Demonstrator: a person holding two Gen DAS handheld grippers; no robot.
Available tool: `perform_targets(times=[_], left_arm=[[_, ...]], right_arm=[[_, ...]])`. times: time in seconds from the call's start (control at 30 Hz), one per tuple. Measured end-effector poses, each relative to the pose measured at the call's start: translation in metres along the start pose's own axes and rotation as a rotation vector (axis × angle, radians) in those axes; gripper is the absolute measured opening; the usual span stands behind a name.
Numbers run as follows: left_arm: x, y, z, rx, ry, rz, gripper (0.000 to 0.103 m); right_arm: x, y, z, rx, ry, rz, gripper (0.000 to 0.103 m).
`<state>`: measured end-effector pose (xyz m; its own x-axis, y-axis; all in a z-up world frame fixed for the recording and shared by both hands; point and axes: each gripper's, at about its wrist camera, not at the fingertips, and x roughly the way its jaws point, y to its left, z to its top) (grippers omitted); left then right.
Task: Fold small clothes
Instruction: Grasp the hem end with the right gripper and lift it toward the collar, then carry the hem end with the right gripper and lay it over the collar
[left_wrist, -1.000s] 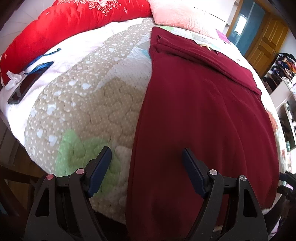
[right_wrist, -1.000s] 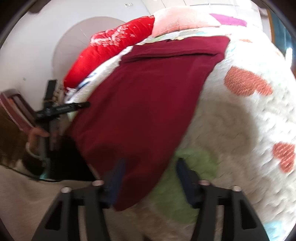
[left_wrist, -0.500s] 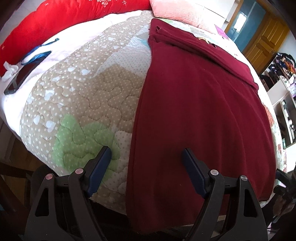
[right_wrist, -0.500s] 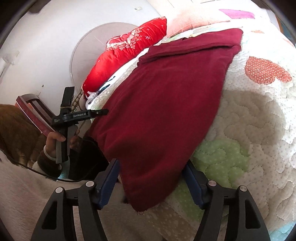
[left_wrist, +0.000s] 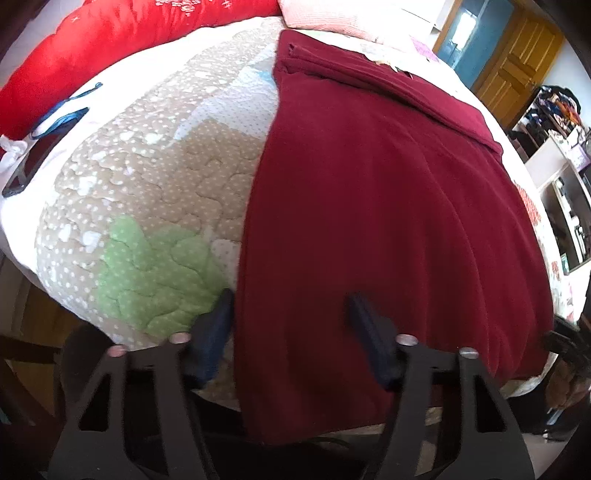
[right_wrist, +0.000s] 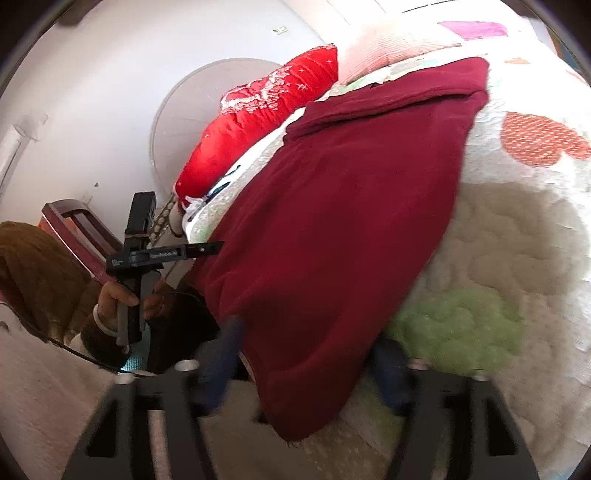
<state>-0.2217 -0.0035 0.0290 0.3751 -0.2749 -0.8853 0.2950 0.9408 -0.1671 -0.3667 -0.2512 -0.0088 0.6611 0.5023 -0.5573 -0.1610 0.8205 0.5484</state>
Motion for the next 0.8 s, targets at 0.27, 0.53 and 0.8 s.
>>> perform_targets(times=[0.27, 0.53, 0.8], left_arm=[[-0.020, -0.002, 0.025, 0.006, 0.013, -0.151, 0.008], [-0.033, -0.006, 0.121, -0.028, -0.120, -0.286, 0.008], [0.032, -0.016, 0.263, -0.086, -0.163, -0.271, 0.008]], right_arm=[[0.000, 0.010, 0.040, -0.001, -0.088, 0.171, 0.019], [-0.021, 0.006, 0.127, -0.037, -0.265, 0.201, 0.017], [-0.020, -0.073, 0.242, 0.126, -0.430, -0.005, 0.016]])
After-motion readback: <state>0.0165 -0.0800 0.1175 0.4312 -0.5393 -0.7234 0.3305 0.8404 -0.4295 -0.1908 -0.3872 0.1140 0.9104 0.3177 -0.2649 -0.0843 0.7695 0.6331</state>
